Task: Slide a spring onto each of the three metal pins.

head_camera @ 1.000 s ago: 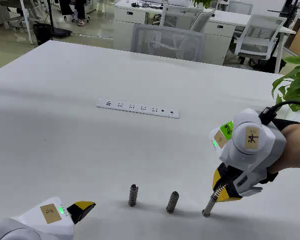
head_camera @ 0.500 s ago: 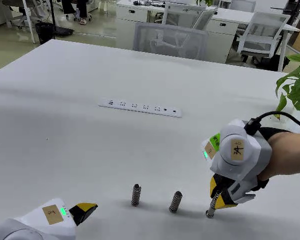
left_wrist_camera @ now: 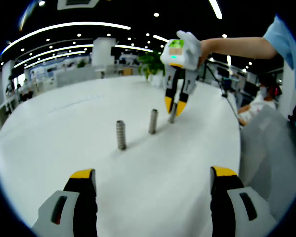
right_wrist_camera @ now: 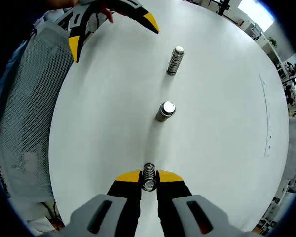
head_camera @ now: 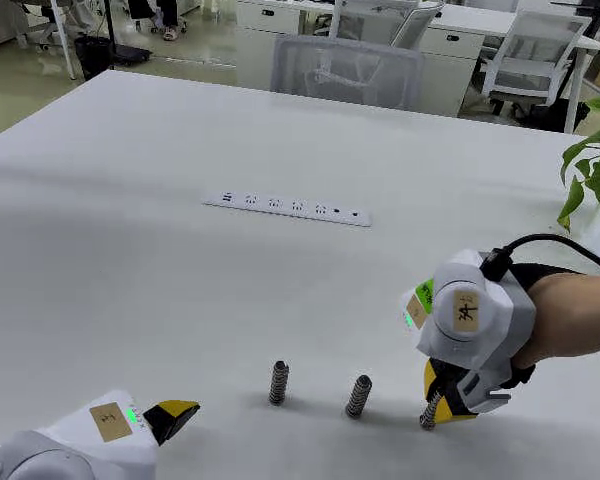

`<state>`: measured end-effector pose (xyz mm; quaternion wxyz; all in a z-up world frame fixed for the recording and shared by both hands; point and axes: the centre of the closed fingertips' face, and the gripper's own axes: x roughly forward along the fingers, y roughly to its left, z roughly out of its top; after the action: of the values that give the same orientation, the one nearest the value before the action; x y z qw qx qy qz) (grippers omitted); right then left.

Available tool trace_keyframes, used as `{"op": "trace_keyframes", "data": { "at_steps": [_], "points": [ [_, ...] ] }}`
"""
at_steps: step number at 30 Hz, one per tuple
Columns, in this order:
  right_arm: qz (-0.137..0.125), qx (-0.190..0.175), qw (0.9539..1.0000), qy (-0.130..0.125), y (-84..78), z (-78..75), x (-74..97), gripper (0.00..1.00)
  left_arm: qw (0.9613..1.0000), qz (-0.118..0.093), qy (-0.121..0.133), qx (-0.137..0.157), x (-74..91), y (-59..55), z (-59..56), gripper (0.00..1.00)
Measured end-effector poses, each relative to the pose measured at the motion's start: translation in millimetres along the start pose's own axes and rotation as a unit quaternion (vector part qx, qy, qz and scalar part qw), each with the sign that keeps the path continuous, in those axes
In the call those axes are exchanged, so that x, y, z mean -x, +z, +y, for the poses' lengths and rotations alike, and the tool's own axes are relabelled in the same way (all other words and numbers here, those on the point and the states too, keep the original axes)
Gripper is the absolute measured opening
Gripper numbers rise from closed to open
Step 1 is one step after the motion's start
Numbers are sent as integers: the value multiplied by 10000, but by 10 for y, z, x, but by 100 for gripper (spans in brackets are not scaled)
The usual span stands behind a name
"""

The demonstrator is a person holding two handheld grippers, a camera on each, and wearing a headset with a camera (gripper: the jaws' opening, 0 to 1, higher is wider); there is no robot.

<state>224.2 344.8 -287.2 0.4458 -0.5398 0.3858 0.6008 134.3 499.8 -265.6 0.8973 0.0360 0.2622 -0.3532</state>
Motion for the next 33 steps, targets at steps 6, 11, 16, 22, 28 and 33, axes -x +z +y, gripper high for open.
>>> {"op": "trace_keyframes", "data": {
  "at_steps": [6, 11, 16, 22, 28, 33],
  "points": [
    [24, 2, 10000, 1, -16, 1, -44, 13, 10000, 5, -6, 15, -7, 0, 1, 97],
    [6, -38, 10000, -5, -14, 4, -43, 13, 10000, 16, -22, 17, -16, -9, -14, 97],
    [12, -49, 10000, -11, -10, 10, -48, 13, 10000, -2, -33, 7, -19, 3, -27, 97],
    [8, -39, 10000, -49, -10, 21, -78, 26, 10000, -12, -19, 2, -2, 10, -23, 97],
    [-173, -28, 9998, -110, 4, 71, -74, 54, 10000, 12, -8, -52, 12, 11, -12, 97],
    [-506, -239, 9980, -300, 48, 98, -67, 84, 10000, 1, 4, -79, 21, 28, -1, 97]
  ]
}}
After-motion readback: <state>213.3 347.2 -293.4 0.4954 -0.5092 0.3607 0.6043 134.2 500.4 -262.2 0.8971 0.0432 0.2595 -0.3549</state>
